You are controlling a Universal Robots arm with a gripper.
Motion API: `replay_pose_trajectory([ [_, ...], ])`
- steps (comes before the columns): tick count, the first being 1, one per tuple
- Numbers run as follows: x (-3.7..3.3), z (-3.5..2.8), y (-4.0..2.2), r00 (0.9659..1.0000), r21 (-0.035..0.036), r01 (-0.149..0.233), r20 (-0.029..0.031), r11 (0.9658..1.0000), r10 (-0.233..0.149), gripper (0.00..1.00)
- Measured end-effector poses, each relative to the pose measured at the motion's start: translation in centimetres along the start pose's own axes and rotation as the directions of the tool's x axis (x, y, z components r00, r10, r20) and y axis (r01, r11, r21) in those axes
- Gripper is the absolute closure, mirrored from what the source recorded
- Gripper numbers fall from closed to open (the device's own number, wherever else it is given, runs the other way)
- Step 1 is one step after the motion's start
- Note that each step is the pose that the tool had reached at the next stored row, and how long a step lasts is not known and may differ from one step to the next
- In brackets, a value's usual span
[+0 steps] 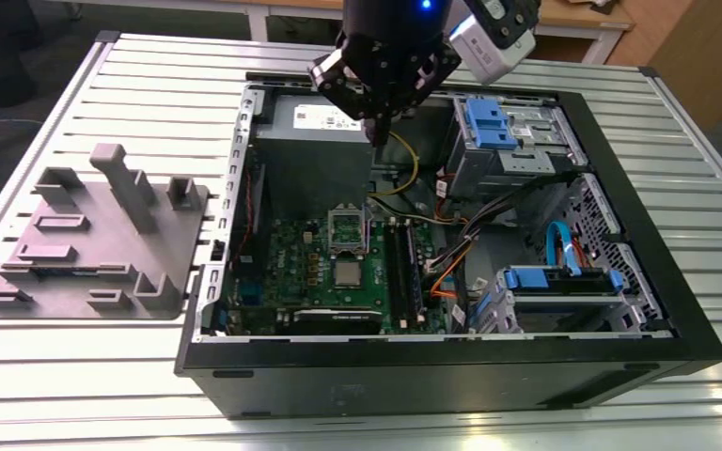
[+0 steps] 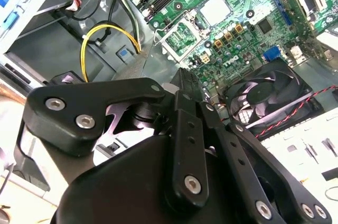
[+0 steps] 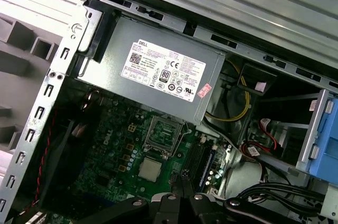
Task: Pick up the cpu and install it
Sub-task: 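Close the cpu cover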
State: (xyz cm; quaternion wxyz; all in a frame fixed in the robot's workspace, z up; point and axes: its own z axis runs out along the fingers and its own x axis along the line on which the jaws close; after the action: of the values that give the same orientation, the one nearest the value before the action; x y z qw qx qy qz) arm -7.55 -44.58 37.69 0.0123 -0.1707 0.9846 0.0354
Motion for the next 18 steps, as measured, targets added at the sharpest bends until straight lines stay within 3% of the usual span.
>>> replay_pose_trajectory([
  [5,0.07,0.50,-0.19,1.0000,0.0043,-0.006,0.0005,1.0000,0.006,0.89],
  [15,0.19,1.60,-0.47,0.9982,0.0144,-0.054,0.0273,0.9984,0.054,0.89],
  [18,0.20,1.99,-0.51,0.9969,0.0166,-0.073,0.0311,0.9972,0.073,0.89],
])
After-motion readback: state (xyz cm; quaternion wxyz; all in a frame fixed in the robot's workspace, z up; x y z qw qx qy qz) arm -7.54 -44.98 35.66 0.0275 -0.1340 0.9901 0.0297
